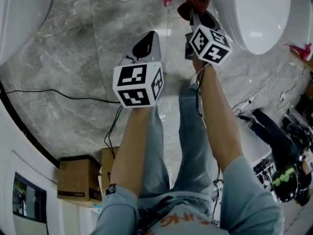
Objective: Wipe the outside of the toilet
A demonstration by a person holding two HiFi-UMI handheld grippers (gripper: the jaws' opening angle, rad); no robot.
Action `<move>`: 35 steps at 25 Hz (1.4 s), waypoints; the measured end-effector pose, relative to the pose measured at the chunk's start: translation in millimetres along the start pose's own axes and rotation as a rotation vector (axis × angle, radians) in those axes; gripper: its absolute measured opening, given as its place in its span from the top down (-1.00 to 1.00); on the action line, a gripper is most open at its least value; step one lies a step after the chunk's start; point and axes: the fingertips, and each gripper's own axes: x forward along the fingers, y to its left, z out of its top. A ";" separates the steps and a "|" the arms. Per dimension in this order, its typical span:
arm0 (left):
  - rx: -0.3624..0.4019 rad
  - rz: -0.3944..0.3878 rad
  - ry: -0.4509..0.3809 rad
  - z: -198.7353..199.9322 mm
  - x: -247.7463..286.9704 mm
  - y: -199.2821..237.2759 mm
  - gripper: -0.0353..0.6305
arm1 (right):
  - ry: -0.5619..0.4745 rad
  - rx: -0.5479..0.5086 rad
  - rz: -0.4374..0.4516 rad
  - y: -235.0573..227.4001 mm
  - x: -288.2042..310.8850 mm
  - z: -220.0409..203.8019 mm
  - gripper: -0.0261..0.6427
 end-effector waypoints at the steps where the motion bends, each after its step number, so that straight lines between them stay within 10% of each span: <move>1: -0.001 -0.005 0.001 0.8 1.5 1.1 0.91 | -0.004 0.002 -0.012 -2.1 4.5 1.4 0.69; 35: 0.083 0.010 0.075 -38.1 46.8 -87.8 0.91 | 0.005 0.178 -0.013 -87.2 -37.8 -44.2 0.69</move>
